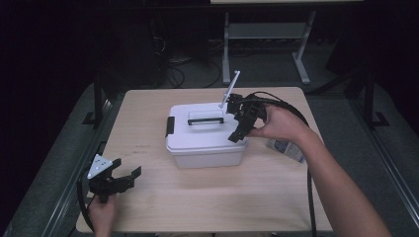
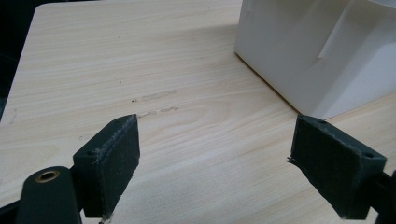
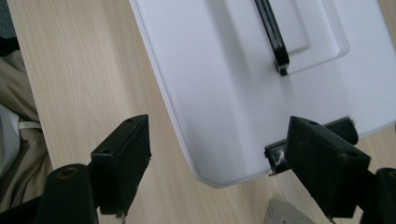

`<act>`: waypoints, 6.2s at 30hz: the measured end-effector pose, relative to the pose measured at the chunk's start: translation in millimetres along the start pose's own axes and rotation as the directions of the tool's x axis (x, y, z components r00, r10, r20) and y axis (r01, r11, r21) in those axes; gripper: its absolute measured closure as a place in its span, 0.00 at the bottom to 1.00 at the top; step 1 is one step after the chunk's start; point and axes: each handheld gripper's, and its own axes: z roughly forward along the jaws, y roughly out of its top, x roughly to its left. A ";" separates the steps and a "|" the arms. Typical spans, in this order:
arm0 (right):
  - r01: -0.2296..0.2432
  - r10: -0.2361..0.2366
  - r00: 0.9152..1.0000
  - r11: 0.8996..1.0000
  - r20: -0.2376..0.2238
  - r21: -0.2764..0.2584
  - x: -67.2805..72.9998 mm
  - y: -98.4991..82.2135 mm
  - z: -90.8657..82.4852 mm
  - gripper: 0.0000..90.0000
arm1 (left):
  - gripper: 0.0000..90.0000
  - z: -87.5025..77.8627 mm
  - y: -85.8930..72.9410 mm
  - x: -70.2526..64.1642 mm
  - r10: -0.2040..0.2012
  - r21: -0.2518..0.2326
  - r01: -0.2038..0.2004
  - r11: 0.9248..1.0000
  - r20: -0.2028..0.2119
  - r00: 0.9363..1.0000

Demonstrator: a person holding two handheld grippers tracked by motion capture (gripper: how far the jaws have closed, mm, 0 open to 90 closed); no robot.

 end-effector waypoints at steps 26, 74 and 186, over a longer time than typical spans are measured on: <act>0.060 -0.061 0.998 0.998 -0.020 -0.017 -12.4 48.1 12.0 0.32 | 0.17 -1.1 -0.6 0.9 -0.008 -0.002 0.008 1.000 0.003 1.000; 0.127 -0.127 0.992 0.992 -0.019 0.019 -27.0 75.2 42.8 0.82 | 0.17 -1.8 -1.4 4.2 -0.028 -0.010 0.028 1.000 0.010 1.000; 0.039 -0.034 0.999 0.991 0.037 -0.125 2.4 -36.1 -65.6 0.94 | 0.17 -0.1 -1.6 2.2 -0.022 0.008 0.022 1.000 0.006 1.000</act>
